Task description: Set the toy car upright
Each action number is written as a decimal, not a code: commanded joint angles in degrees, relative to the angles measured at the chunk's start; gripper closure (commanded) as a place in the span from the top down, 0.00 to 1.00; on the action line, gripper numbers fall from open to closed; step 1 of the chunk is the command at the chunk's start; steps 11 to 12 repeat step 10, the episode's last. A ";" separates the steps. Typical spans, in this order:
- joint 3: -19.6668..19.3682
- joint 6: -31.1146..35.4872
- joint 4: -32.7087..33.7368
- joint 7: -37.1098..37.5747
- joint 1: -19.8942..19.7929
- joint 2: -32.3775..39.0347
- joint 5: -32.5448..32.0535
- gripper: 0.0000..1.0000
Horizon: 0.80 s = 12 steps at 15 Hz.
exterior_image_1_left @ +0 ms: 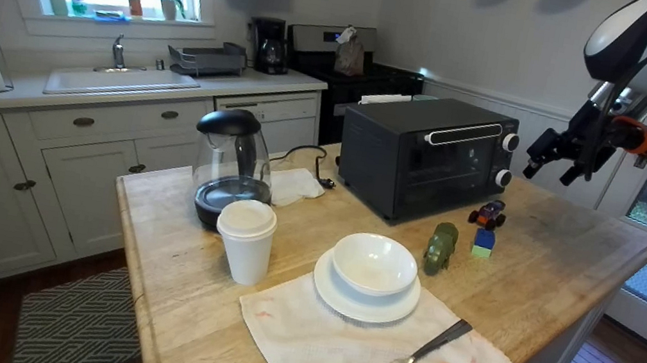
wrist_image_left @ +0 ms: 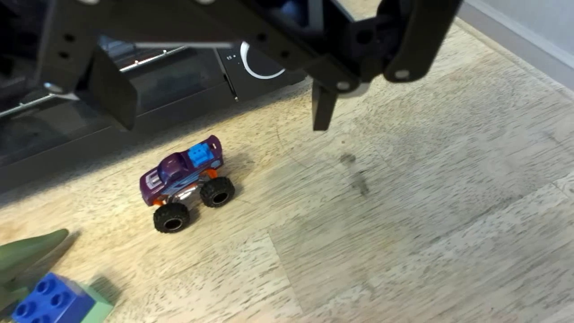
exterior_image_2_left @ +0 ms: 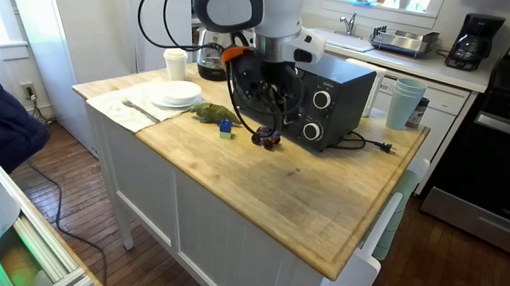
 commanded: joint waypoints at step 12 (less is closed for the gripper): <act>3.89 -3.01 -1.84 1.35 -5.26 -5.20 -2.13 1.00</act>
